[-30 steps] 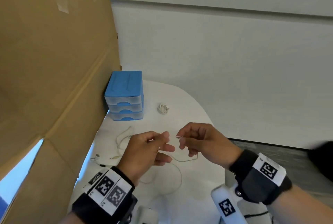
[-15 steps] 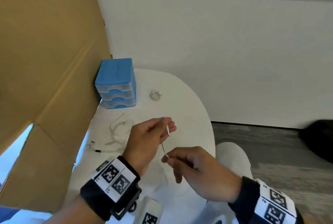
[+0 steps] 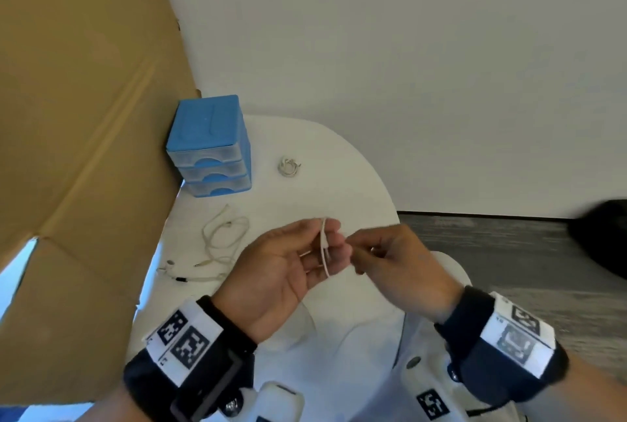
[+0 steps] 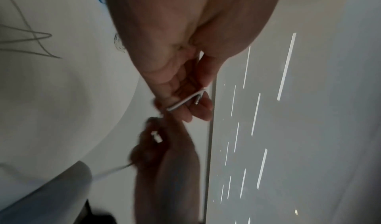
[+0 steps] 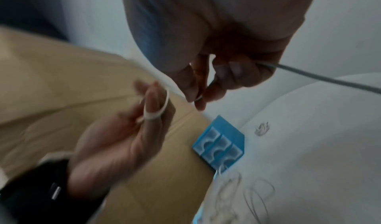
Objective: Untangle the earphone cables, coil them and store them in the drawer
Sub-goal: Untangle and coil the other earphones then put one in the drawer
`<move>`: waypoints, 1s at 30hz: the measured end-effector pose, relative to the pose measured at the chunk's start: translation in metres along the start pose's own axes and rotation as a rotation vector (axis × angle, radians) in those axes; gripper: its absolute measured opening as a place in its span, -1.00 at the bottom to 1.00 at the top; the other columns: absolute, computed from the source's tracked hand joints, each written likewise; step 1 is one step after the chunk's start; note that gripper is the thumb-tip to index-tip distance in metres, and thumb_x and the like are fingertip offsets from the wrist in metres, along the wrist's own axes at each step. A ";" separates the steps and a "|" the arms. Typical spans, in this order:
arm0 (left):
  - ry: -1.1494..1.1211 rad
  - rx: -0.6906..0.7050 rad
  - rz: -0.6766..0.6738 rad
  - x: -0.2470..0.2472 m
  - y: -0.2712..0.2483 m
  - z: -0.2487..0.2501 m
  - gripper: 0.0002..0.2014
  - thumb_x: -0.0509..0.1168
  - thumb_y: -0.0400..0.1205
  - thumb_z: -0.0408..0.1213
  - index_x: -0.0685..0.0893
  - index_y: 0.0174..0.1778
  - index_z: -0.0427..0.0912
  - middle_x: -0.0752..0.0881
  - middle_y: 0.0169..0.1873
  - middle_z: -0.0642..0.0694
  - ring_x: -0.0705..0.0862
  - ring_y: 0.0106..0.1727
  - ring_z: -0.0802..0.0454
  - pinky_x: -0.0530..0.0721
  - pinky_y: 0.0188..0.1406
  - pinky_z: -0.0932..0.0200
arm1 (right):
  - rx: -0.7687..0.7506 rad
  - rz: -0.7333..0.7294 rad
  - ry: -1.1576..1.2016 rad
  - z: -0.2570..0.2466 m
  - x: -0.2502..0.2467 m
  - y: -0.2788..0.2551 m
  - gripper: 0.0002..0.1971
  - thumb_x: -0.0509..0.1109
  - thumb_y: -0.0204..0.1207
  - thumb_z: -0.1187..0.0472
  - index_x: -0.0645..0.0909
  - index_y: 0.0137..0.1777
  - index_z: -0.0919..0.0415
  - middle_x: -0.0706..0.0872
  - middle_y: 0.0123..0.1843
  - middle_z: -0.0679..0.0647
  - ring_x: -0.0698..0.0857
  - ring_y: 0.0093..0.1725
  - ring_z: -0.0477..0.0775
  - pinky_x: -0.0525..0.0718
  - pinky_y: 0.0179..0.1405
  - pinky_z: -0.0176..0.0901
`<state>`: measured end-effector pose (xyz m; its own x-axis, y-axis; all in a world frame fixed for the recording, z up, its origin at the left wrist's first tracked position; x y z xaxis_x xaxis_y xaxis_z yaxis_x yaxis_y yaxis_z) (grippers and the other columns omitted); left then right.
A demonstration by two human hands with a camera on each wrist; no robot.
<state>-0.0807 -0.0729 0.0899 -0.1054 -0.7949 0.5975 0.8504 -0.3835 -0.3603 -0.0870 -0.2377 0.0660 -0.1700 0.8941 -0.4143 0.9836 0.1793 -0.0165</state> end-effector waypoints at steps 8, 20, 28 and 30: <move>0.775 0.425 0.111 -0.027 0.008 0.011 -0.76 0.23 0.72 -0.24 0.77 -0.12 -0.20 0.79 -0.35 -0.05 0.78 -0.19 0.03 0.72 0.05 0.05 | -0.059 -0.399 0.006 -0.043 0.026 -0.028 -0.77 0.22 0.74 0.16 0.72 0.00 0.15 0.62 -0.38 -0.13 0.51 -0.40 -0.06 0.46 -0.33 -0.31; 0.142 0.372 0.036 0.009 -0.016 0.022 -0.76 0.20 0.62 -0.28 0.74 -0.22 -0.28 0.71 -0.39 -0.17 0.77 -0.28 -0.08 0.76 0.03 0.02 | -0.045 -0.146 0.075 -0.001 0.025 -0.004 -0.77 0.32 0.68 0.17 0.80 -0.11 0.11 0.73 -0.33 -0.10 0.57 -0.36 -0.25 0.53 -0.23 -0.33; 0.932 0.473 0.081 -0.029 0.004 0.020 -0.76 0.19 0.74 -0.32 0.76 -0.10 -0.19 0.79 -0.34 -0.03 0.75 -0.18 0.12 0.63 0.04 0.17 | -0.157 -0.229 0.105 -0.032 0.021 -0.008 -0.79 0.26 0.71 0.20 0.71 -0.04 0.21 0.65 -0.37 0.00 0.51 -0.34 0.03 0.47 -0.30 -0.15; 0.898 0.263 -0.061 -0.026 0.004 0.011 -0.72 0.15 0.76 -0.34 0.75 -0.12 -0.26 0.75 -0.37 -0.07 0.75 -0.25 0.05 0.66 -0.06 0.20 | -0.190 -0.104 0.119 -0.033 0.005 -0.002 -0.78 0.28 0.70 0.24 0.72 -0.11 0.26 0.66 -0.38 0.04 0.51 -0.35 -0.01 0.46 -0.34 -0.16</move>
<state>-0.0690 -0.0487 0.0811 -0.4188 -0.8843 -0.2067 0.9080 -0.4050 -0.1071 -0.0918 -0.2201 0.0936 -0.2866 0.9069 -0.3087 0.9335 0.3369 0.1230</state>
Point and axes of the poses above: each hand's wrist, its own y-axis towards the middle knuckle, its own x-axis out of the palm, z = x × y, the point moved 2 cm from there along y, towards the middle knuckle
